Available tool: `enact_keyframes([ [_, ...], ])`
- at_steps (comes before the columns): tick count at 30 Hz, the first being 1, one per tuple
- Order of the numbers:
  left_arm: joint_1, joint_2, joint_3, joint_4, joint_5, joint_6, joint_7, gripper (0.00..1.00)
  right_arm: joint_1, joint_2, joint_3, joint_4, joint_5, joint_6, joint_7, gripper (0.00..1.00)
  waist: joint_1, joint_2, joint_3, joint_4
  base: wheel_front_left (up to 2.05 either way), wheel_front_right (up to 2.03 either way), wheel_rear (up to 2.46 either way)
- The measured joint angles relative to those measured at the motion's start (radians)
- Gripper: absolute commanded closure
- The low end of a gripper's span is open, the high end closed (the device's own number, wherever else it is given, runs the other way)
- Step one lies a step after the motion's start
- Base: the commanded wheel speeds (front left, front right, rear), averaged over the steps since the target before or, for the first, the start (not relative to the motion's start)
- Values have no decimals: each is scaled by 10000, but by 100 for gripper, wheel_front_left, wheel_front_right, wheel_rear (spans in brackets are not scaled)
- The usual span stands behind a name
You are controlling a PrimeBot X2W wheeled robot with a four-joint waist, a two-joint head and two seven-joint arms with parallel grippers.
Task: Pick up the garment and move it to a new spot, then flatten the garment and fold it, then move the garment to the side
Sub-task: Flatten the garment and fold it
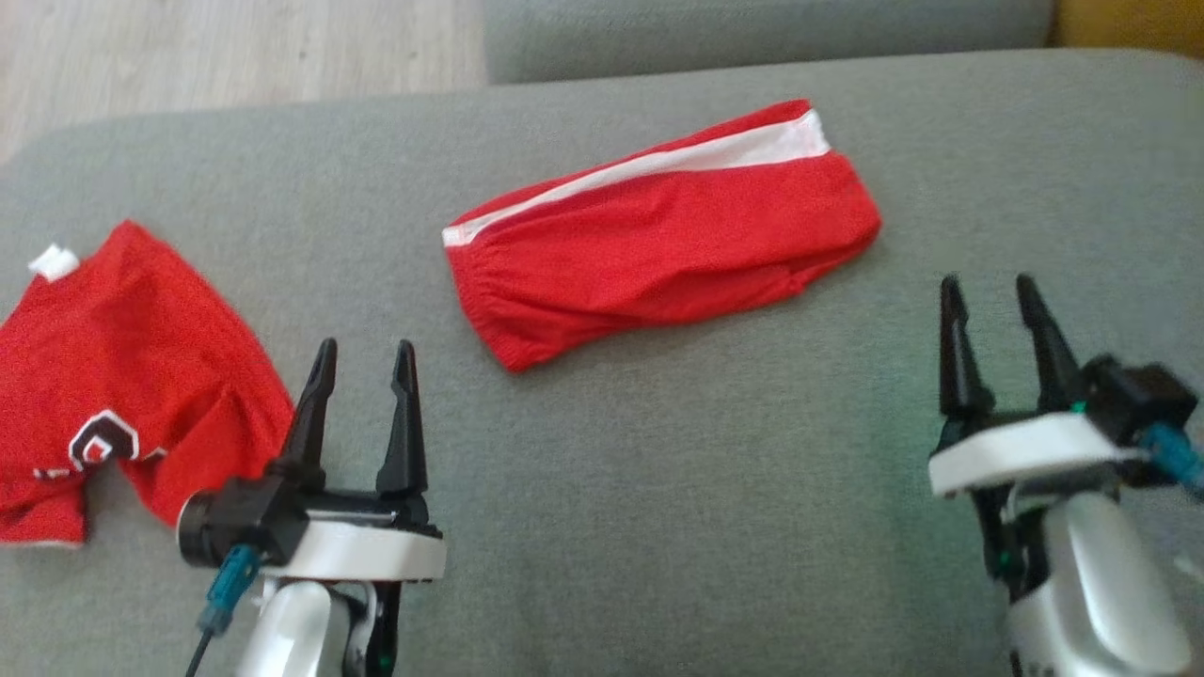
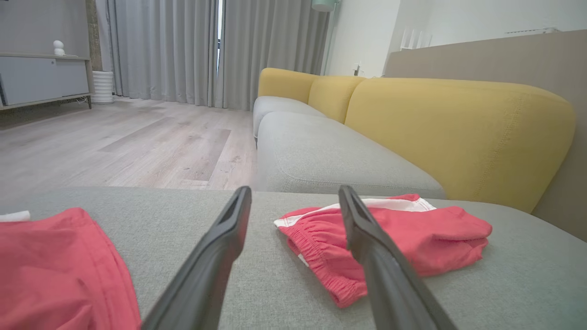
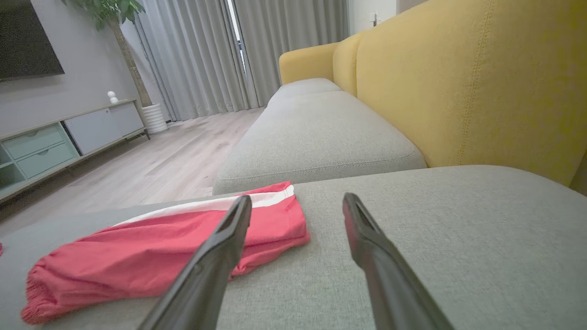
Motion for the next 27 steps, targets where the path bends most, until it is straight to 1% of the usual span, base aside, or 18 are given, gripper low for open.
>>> enact_keyframes([
  [4,-256,-84,-98,245,75,-207,0,0,-1020,6,-640,798,556,0,362,0,0,0,354,306,0,0,0],
  [6,-442,-96,-242,320,82,-217,0,0,-1556,4,-1005,1346,740,0,608,0,0,0,521,487,0,0,0],
  [8,-694,-113,-368,399,81,-297,0,0,-2079,6,-1356,2046,901,0,922,0,0,0,687,695,0,0,0],
  [12,-1058,-127,-688,431,-75,-288,0,0,-3068,4,-1992,3486,1283,0,1455,0,0,0,1015,1120,0,0,0],
  [17,-1215,-140,-1151,477,-288,-178,0,0,-4299,-2,-2955,5093,1011,0,1908,0,0,0,1415,1642,0,0,0],
  [18,-1238,-140,-1220,477,-305,-96,0,0,-4513,-13,-3116,5409,968,0,2004,0,-1,0,1486,1737,0,0,0],
  [21,-1341,-144,-1292,477,-456,-19,0,0,-5010,-13,-3488,6230,587,0,2224,0,0,-1,1681,1964,0,0,0],
  [26,-1406,-144,-1296,483,-454,44,0,0,-5827,-201,-3662,7200,305,0,2326,0,-1,0,1807,2137,0,0,0],
  [27,-1415,-146,-1296,483,-468,65,0,0,-5946,-213,-3655,7394,305,0,2309,5,-2,0,1803,2132,0,0,0],
])
